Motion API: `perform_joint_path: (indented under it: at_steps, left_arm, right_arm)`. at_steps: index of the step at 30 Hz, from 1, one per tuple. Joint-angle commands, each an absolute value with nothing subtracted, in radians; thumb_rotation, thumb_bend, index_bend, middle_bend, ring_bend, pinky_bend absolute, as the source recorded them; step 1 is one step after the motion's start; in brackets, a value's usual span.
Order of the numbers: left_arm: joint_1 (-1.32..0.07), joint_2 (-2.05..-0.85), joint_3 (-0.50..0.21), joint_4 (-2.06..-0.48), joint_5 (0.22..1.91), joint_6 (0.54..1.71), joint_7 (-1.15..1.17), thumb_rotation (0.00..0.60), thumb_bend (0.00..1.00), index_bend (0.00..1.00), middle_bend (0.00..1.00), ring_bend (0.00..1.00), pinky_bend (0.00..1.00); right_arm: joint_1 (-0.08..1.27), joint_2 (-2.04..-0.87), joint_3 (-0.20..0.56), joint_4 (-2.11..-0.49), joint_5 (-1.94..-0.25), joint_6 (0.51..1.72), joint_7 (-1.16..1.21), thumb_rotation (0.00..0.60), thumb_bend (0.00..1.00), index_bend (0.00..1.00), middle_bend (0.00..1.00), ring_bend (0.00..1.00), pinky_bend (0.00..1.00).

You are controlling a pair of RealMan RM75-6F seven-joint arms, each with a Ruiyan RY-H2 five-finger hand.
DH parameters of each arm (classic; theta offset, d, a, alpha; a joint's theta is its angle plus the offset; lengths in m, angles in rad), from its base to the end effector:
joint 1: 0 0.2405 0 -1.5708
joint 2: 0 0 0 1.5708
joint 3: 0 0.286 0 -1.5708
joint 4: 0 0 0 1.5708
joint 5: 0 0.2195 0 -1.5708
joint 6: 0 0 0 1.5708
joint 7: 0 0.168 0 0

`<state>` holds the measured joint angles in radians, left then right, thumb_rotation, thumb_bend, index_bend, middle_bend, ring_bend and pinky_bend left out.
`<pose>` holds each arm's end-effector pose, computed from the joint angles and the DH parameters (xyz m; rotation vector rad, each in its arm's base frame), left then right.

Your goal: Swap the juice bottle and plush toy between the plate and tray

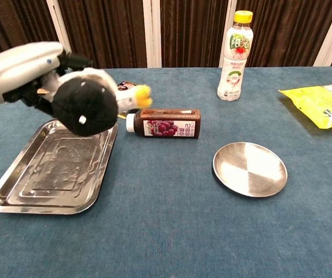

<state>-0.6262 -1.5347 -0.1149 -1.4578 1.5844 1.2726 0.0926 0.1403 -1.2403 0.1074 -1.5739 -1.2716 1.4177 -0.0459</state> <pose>-0.1502 0.3433 0.0048 -1.8466 -0.7022 -1.3499 -0.3601 -0.2367 0.1344 1.2155 -1.0233 0.8606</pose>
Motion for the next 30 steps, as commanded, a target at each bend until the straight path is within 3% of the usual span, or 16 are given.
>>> perform_joint_path:
  at_steps: [1, 7, 14, 17, 21, 23, 30]
  left_arm:
    - [-0.672, -1.563, -0.119, -1.507, 1.595, 1.208, 0.071, 0.600, 0.57, 0.48, 0.46, 0.37, 0.49]
    - [-0.717, -1.666, -0.119, -1.467, 1.544, 1.111, 0.136, 0.600, 0.56, 0.47, 0.45, 0.36, 0.49]
    - [-0.737, -1.763, -0.106, -1.330, 1.527, 1.075, 0.127, 0.600, 0.53, 0.46, 0.41, 0.34, 0.48]
    - [-0.744, -1.788, -0.096, -1.286, 1.525, 1.057, 0.111, 0.600, 0.43, 0.42, 0.33, 0.28, 0.44]
    - [-0.748, -1.790, -0.081, -1.273, 1.501, 1.011, 0.143, 0.600, 0.20, 0.30, 0.17, 0.11, 0.33]
    - [-0.749, -1.776, -0.079, -1.297, 1.470, 0.977, 0.174, 0.600, 0.13, 0.27, 0.12, 0.06, 0.28]
    - [-0.746, -1.691, -0.086, -1.443, 1.406, 0.940, 0.273, 0.600, 0.06, 0.25, 0.06, 0.00, 0.20]
  right_arm:
    - [0.138, -1.238, 0.112, -1.576, -1.269, 1.416, -0.040, 0.600, 0.03, 0.07, 0.02, 0.01, 0.00]
    - [0.128, -1.227, 0.121, -1.577, -1.276, 1.424, -0.020, 0.600, 0.03, 0.07, 0.03, 0.02, 0.00]
    - [0.122, -1.217, 0.126, -1.578, -1.280, 1.420, -0.003, 0.600, 0.03, 0.07, 0.03, 0.02, 0.00]
    - [0.119, -1.215, 0.130, -1.580, -1.279, 1.421, 0.000, 0.600, 0.03, 0.07, 0.03, 0.02, 0.00]
    - [0.117, -1.215, 0.132, -1.582, -1.276, 1.417, -0.002, 0.600, 0.03, 0.07, 0.03, 0.02, 0.00]
    - [0.117, -1.214, 0.133, -1.584, -1.271, 1.411, -0.005, 0.600, 0.03, 0.07, 0.03, 0.02, 0.00]
    - [0.112, -1.209, 0.138, -1.596, -1.263, 1.410, -0.014, 0.600, 0.03, 0.07, 0.04, 0.02, 0.00]
